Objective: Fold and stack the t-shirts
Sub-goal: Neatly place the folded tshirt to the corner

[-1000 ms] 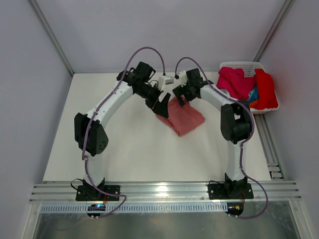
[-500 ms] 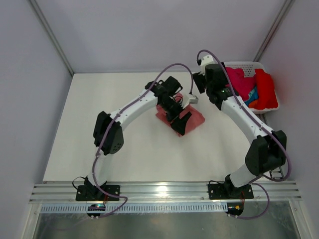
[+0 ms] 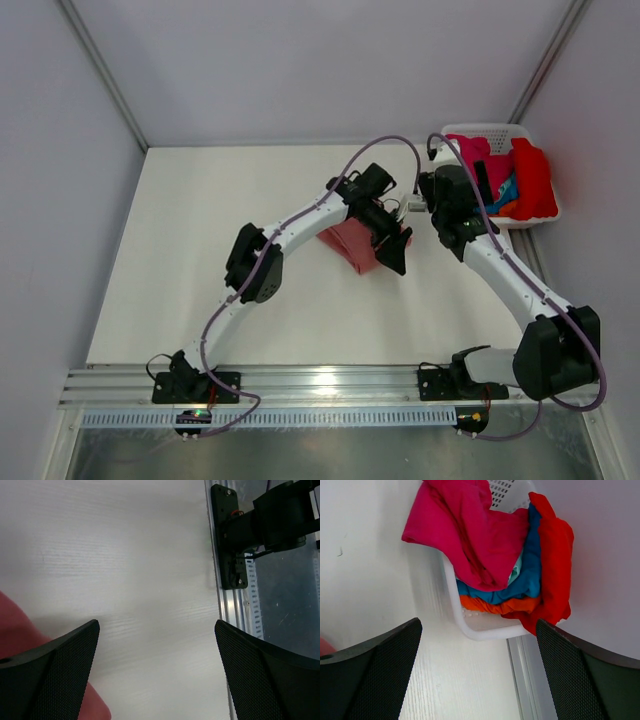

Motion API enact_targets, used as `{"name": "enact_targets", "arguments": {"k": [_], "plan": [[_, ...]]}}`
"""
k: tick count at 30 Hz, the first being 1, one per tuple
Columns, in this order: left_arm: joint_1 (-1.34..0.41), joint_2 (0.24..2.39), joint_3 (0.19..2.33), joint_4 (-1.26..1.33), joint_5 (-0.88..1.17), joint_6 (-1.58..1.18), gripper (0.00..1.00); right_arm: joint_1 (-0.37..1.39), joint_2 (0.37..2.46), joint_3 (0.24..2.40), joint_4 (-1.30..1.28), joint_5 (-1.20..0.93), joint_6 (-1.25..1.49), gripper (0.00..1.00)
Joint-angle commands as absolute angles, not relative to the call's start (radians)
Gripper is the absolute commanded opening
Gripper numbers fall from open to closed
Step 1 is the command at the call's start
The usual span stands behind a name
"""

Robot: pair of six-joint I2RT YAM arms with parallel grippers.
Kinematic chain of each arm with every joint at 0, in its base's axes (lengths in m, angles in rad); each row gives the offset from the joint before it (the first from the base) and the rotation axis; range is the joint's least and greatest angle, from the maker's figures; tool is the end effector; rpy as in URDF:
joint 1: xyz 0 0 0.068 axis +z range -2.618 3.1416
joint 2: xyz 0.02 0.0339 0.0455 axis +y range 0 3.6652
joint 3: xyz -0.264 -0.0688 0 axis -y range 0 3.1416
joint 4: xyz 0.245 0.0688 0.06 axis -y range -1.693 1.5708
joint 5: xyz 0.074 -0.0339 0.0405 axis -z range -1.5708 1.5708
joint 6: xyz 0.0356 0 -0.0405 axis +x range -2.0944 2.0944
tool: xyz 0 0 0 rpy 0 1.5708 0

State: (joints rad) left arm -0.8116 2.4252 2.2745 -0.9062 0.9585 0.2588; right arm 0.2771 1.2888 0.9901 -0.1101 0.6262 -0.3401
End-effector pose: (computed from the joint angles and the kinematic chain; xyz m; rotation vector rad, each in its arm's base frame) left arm 0.3346 -0.3949 0.2271 1.5963 2.0111 -1.4542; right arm 0.2873 0.0600 0.3114 -0.1935 1.9449 -0.6582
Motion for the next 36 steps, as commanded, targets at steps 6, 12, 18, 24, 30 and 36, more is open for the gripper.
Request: {"name": "enact_targets", "arguments": {"k": [6,12,18,24,30,36], "plan": [[-0.787,2.546,2.330,-0.601,1.103,-0.054,0.99,0.310,1.275,0.957,-0.083,0.558,-0.350,0.99],[-0.724,2.637,2.335,-0.569,1.139,-0.121,0.99,0.307,1.281,0.951,-0.075,0.575,-0.356,0.99],[-0.579,2.635,2.211,-0.303,1.204,-0.449,0.99,0.301,1.262,0.945,-0.090,0.571,-0.356,0.99],[-0.512,2.651,2.106,-0.025,1.273,-0.693,0.99,0.299,1.246,0.948,-0.101,0.564,-0.353,0.99],[-0.495,2.632,2.056,-0.038,1.264,-0.655,0.99,0.262,1.220,0.954,0.027,0.790,-0.402,0.99],[-0.494,2.657,2.147,-0.385,1.213,-0.414,0.99,0.201,1.140,0.914,0.029,0.735,-0.368,1.00]]}}
